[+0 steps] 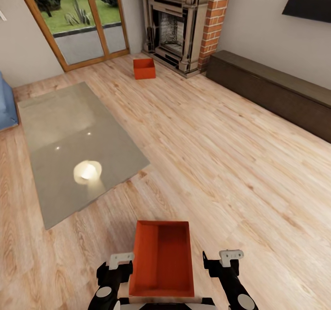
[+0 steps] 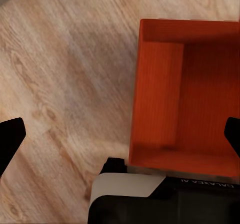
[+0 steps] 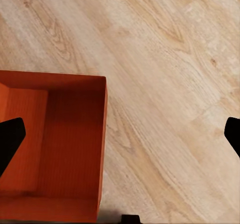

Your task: Move the two storage containers from the living room to the garage. In the garage, place one container on the floor and stack the other container on top of it (either order is fine).

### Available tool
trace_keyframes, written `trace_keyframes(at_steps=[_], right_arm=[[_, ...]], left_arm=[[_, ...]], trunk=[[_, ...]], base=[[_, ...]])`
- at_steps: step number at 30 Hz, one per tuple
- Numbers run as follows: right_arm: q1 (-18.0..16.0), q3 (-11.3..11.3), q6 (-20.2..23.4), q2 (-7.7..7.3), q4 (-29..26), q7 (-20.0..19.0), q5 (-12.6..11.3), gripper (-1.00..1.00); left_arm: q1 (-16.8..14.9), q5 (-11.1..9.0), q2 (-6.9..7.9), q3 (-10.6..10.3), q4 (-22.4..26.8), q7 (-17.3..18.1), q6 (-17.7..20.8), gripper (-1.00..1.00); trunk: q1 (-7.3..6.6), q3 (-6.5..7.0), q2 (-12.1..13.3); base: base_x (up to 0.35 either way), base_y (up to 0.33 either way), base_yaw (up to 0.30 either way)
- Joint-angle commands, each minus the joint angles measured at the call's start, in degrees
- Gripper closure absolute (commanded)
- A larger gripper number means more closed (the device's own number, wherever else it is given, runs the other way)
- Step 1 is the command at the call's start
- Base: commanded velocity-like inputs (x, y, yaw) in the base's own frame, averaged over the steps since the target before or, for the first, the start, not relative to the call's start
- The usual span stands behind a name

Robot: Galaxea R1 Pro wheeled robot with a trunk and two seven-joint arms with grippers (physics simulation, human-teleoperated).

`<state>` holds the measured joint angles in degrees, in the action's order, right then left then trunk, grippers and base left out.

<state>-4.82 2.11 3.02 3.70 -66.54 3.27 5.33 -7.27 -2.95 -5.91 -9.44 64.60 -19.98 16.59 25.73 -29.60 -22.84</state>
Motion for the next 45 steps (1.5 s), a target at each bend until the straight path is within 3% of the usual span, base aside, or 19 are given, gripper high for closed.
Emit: trace_keyframes(at_steps=[1,25,45], right_arm=[[-0.01,0.09,0.32,-0.01,-0.08,0.34,0.56,-1.0],[-0.01,0.09,0.32,-0.01,-0.08,0.35,0.56,-1.0],[-0.01,-0.08,0.99,-0.01,0.35,0.34,0.3,-1.0]], left_arm=[[-0.02,-0.32,0.04,-0.14,0.09,-0.41,0.26,-1.0],[-0.02,-0.39,0.01,-0.14,0.11,-0.41,0.17,-1.0],[-0.02,-0.34,0.02,-0.14,-0.06,-0.43,0.19,-1.0]], trunk=[[0.06,-0.07,-0.09],[0.06,-0.09,-0.09],[0.06,-1.79,-0.09]], base=[[0.166,0.0,0.0],[-0.084,0.0,0.0],[0.0,0.0,0.0]])
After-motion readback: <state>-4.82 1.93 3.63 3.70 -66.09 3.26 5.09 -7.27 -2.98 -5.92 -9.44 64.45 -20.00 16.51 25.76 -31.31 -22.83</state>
